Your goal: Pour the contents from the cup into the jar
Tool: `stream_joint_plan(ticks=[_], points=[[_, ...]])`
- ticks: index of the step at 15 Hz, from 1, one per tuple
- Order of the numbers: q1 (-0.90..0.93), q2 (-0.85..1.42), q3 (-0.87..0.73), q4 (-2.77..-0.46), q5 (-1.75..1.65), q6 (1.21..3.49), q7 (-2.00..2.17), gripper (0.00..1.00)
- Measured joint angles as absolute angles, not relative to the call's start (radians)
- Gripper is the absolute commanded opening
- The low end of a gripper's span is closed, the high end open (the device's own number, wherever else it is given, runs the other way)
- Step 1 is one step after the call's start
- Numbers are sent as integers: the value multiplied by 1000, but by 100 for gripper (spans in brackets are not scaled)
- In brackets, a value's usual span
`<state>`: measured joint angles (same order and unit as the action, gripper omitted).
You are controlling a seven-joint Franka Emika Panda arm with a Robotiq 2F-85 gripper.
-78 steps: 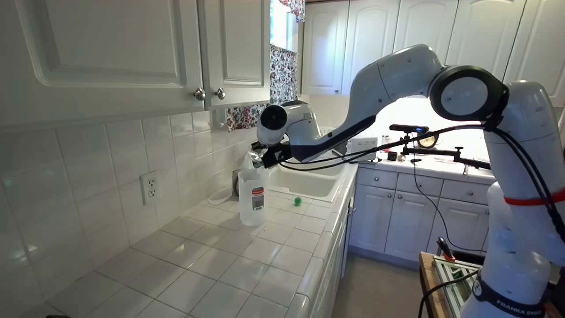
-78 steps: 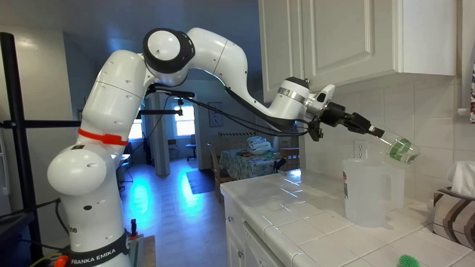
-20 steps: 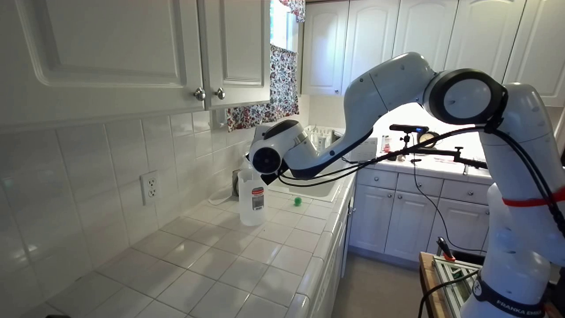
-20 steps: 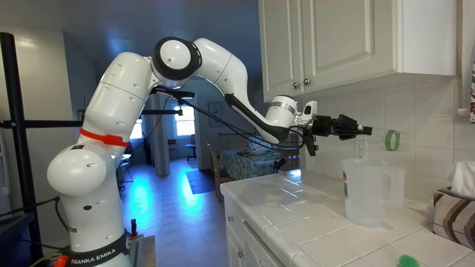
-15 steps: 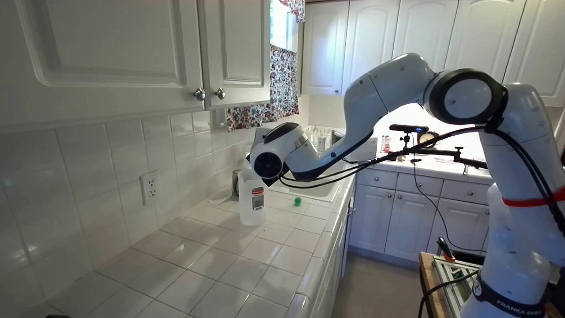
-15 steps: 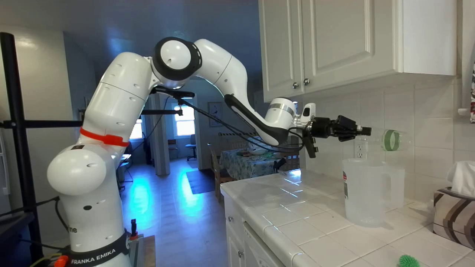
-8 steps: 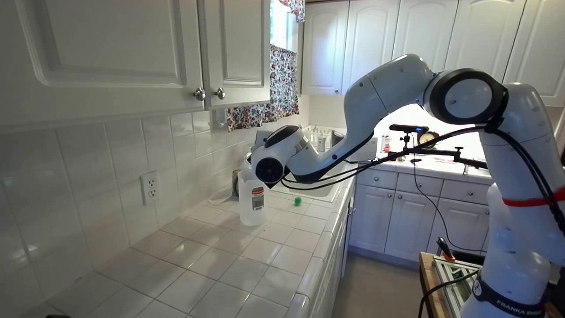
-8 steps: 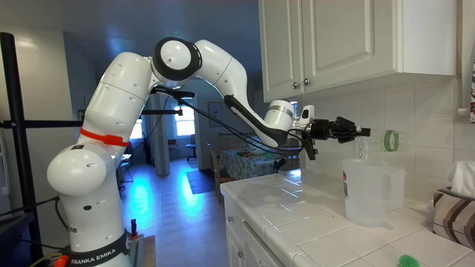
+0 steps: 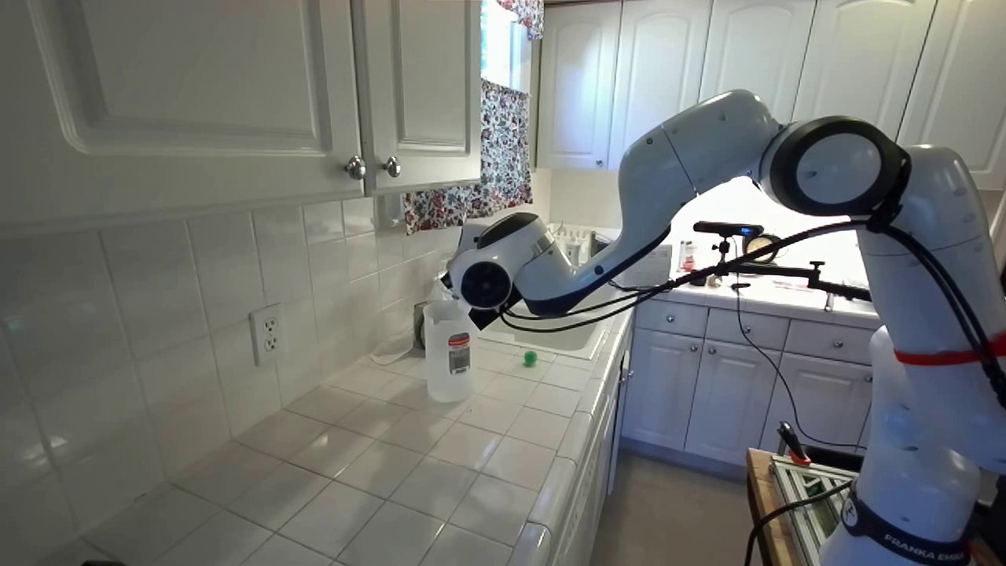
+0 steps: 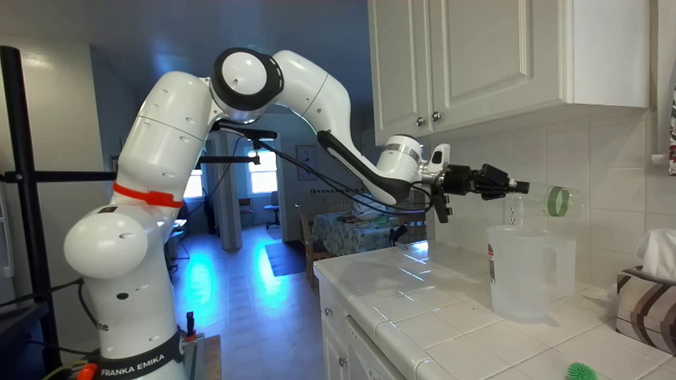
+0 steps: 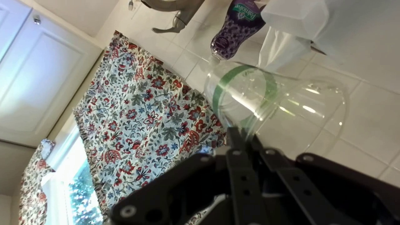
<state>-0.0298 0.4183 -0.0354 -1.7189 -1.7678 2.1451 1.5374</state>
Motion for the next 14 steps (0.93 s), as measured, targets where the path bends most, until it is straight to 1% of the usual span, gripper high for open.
stream_joint_plan(ticks=[14], points=[[-44,344,-31,-1751,-1717,2402,1561,2]])
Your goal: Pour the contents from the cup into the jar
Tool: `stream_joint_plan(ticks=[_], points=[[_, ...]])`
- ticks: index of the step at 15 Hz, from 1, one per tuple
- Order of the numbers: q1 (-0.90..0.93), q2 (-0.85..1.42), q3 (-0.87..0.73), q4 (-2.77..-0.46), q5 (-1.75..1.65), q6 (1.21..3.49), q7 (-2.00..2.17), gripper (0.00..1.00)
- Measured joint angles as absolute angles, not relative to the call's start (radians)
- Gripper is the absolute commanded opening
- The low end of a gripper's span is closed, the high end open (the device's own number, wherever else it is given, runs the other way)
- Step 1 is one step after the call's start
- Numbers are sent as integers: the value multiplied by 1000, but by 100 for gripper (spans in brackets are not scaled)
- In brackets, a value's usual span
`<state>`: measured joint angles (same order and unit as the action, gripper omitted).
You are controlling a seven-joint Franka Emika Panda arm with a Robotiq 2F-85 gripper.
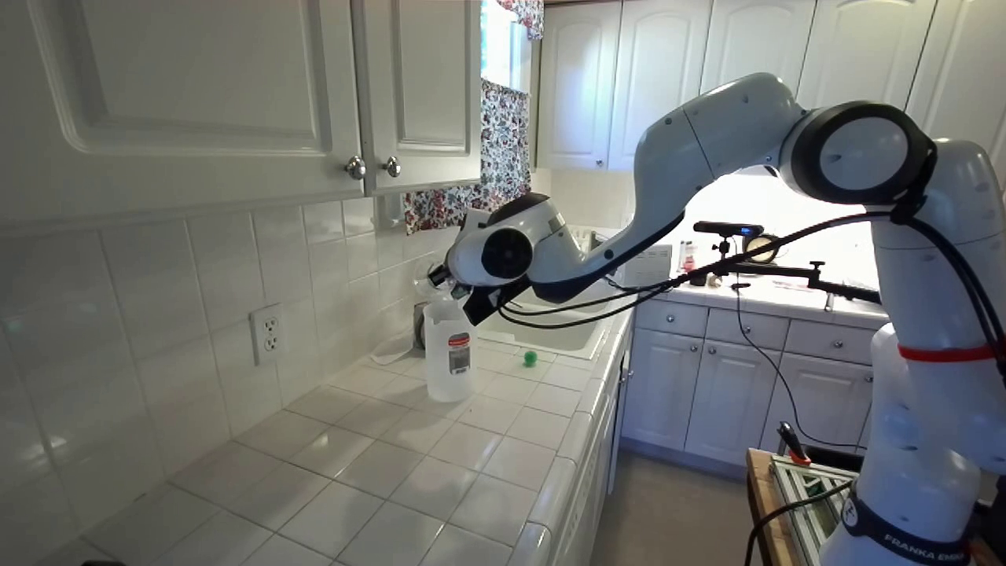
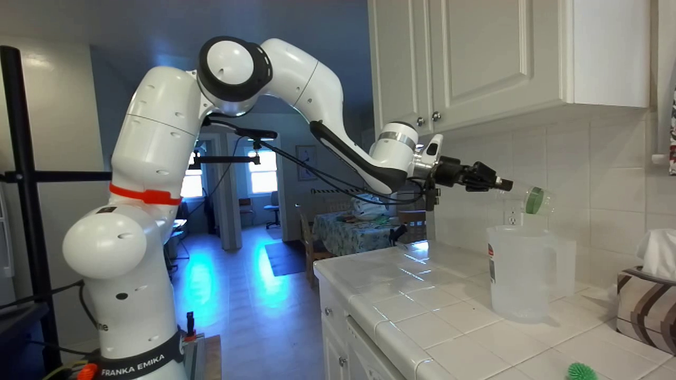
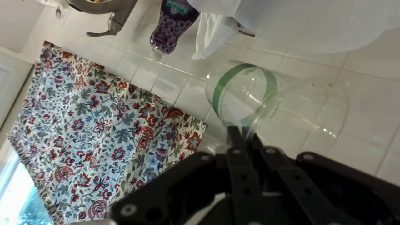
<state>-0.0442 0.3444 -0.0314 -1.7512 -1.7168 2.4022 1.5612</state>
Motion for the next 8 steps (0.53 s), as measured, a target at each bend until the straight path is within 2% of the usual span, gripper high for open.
stream_joint_plan(ticks=[8], points=[[-44,343,-22,-1751,-1717,2565,1609,2]])
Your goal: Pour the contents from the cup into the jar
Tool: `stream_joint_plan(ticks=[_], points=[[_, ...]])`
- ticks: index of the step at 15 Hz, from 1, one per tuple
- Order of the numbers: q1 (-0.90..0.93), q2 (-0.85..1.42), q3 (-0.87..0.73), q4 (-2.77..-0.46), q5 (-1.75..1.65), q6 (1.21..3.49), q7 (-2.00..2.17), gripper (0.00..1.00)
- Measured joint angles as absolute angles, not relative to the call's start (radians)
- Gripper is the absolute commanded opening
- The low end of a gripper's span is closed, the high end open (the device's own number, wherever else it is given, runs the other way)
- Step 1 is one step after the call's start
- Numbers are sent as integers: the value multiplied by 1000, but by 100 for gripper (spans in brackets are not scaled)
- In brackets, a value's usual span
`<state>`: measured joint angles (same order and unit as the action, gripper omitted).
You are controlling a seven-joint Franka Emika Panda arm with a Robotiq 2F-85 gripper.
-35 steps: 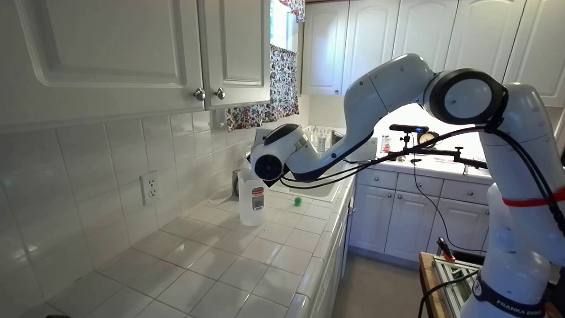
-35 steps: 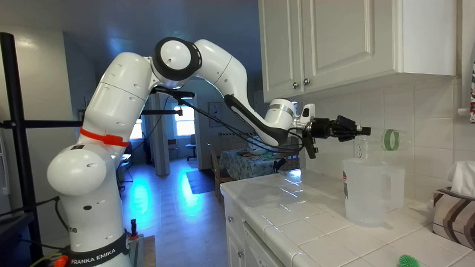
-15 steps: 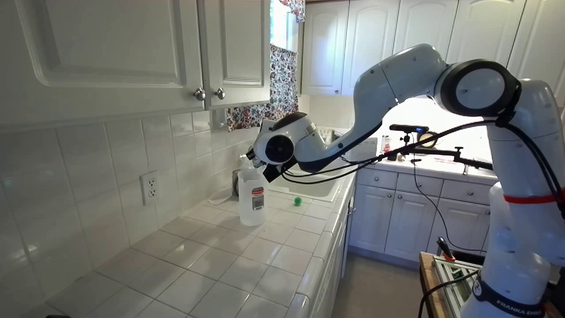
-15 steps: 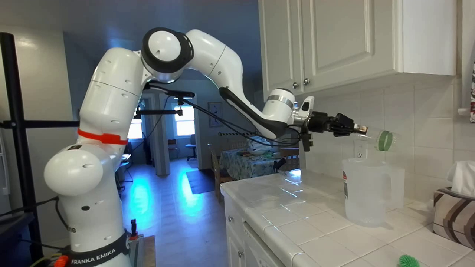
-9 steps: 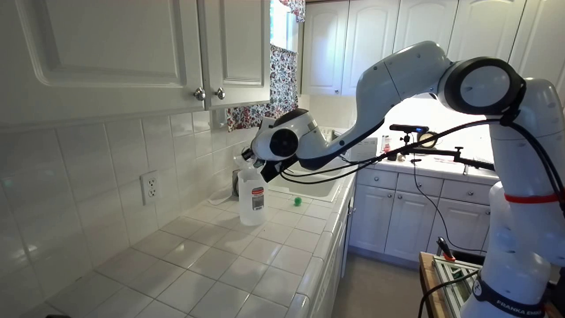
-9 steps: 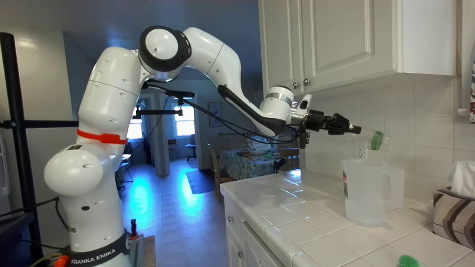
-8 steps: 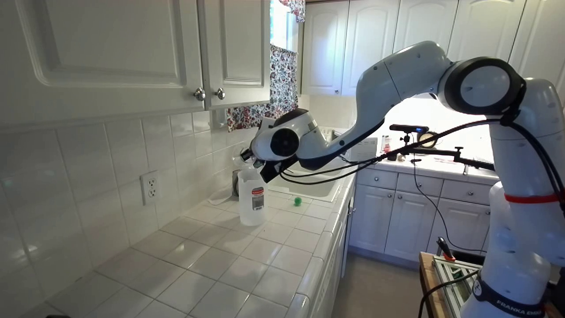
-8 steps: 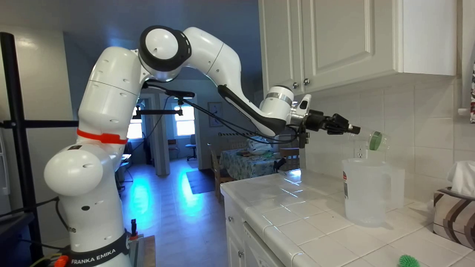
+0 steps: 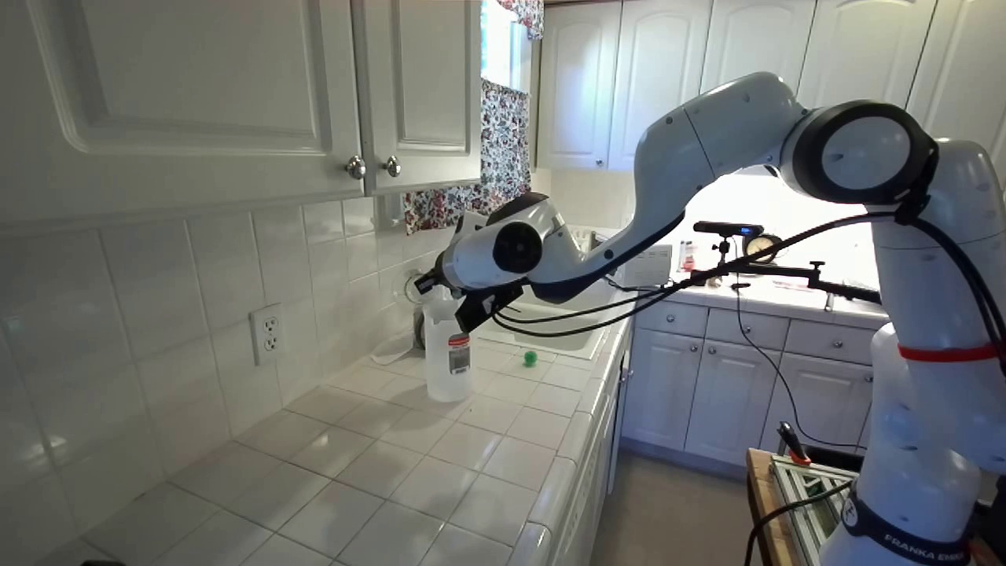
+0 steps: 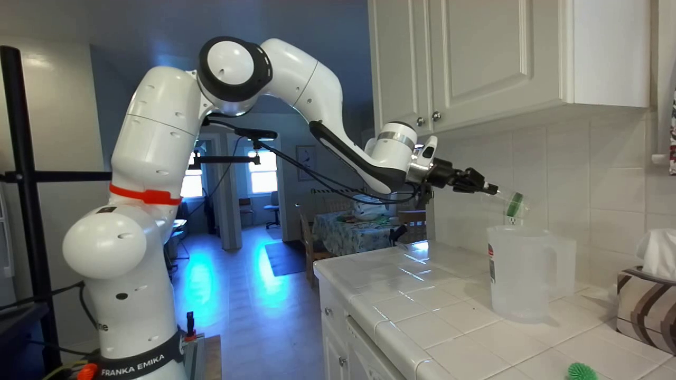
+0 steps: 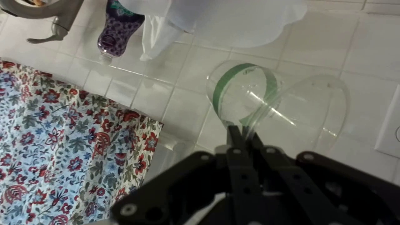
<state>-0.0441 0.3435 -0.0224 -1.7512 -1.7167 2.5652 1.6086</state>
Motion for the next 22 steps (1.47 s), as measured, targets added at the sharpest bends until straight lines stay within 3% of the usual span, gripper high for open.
stream_joint_plan(ticks=[11,17,22], points=[[-47,346,-18,-1760,-1571,2777,1598,2],[-78,350,16,-1853,-1137,2823,1233,2],[-194,351,184,-1902,-804,2772,902,2]])
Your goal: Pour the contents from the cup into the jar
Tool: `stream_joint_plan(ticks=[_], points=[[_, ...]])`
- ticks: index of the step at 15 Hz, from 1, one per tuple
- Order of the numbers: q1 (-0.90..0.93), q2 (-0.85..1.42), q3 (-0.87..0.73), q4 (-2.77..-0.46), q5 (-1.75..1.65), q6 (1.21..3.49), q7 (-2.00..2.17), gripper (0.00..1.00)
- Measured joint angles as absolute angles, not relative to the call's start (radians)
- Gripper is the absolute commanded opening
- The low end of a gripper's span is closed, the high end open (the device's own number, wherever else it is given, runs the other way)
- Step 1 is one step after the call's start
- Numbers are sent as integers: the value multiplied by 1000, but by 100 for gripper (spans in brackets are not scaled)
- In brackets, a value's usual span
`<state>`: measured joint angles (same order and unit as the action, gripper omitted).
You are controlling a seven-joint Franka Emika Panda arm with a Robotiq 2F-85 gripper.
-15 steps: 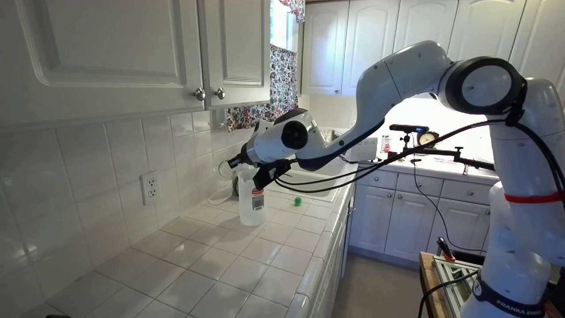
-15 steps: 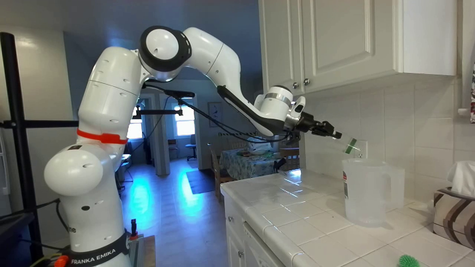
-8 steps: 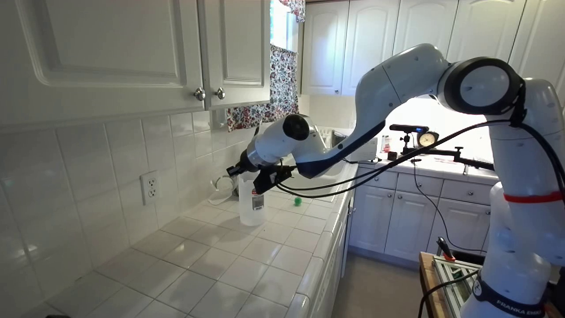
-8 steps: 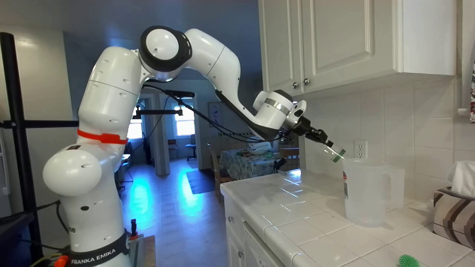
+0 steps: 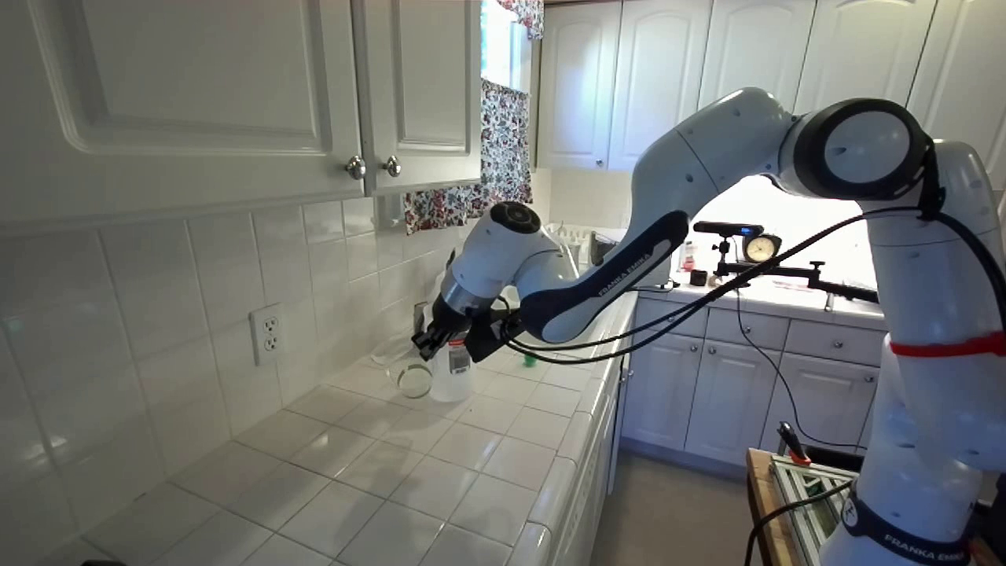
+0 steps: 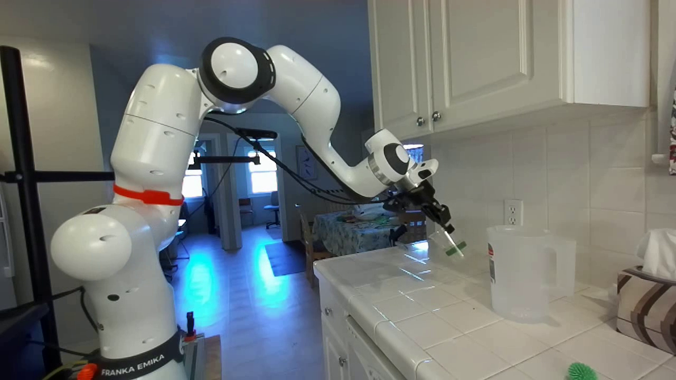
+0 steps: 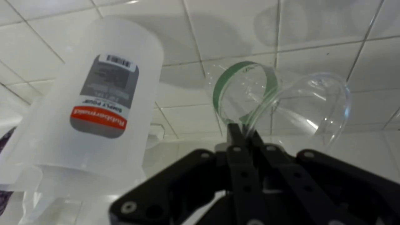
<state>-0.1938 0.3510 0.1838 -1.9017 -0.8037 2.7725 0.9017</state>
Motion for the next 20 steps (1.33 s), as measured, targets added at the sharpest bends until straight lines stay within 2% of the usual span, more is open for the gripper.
stream_joint_plan(ticks=[4,11,20], points=[[-297,351,311,-1904,-560,2723,652,2],[-195,350,173,-1904,-112,2684,239,2],[-129,355,88,-1903,-2,2597,71,2]])
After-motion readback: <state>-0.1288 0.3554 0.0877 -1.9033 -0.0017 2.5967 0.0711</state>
